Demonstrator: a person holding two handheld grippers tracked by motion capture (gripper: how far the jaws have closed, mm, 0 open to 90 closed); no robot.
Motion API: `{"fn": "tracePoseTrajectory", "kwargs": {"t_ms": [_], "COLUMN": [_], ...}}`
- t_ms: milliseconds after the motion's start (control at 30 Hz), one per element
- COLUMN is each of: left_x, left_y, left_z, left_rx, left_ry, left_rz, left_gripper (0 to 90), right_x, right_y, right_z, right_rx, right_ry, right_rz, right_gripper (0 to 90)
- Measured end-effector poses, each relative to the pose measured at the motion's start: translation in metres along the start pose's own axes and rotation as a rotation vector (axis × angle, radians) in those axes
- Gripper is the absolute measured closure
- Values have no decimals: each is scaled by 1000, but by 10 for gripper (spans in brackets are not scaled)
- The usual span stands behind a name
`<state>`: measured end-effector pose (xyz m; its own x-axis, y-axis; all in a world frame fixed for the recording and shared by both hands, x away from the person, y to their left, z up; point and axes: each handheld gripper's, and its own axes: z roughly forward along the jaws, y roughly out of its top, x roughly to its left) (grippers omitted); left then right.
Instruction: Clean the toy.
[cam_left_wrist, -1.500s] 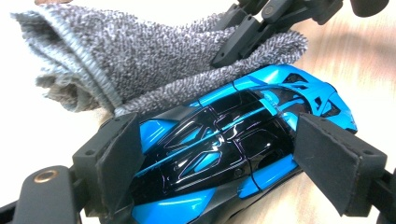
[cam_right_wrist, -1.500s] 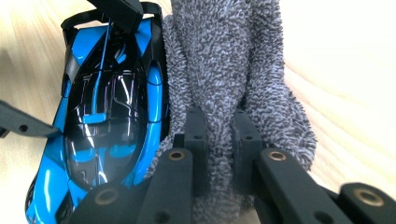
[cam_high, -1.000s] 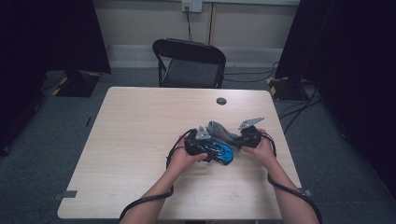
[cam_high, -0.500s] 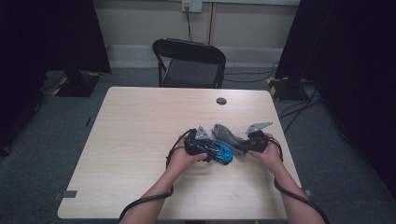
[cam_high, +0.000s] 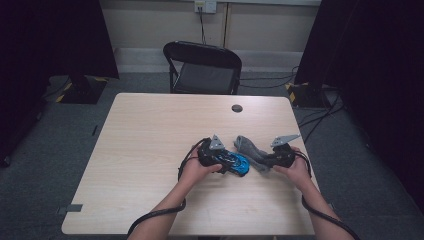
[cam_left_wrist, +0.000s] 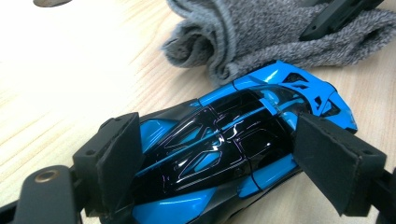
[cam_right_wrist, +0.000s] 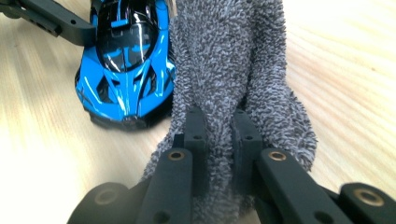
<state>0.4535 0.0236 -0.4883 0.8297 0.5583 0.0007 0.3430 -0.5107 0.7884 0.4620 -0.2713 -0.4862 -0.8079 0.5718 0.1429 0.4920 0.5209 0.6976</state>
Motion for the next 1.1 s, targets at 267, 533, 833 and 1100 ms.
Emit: {"fn": "tracePoseTrajectory", "kwargs": {"t_ms": [267, 533, 833, 1100], "left_x": [2, 5, 11, 22], "left_y": [-1, 6, 16, 12], "left_z": [-1, -6, -26, -70], "left_rx": [-7, 48, 26, 3], "left_ry": [-19, -28, -19, 16], "left_rz": [6, 12, 6, -2], "left_gripper": [161, 189, 222, 209], "right_x": [-3, -7, -6, 7], "right_y": [-10, -4, 15, 44], "right_z": [-17, -38, -47, -45], "right_rx": [18, -3, -50, -82], "right_ry": [-23, -58, -53, -17], "right_rz": [25, 48, 42, 6], "right_gripper": [801, 801, 801, 801]}}
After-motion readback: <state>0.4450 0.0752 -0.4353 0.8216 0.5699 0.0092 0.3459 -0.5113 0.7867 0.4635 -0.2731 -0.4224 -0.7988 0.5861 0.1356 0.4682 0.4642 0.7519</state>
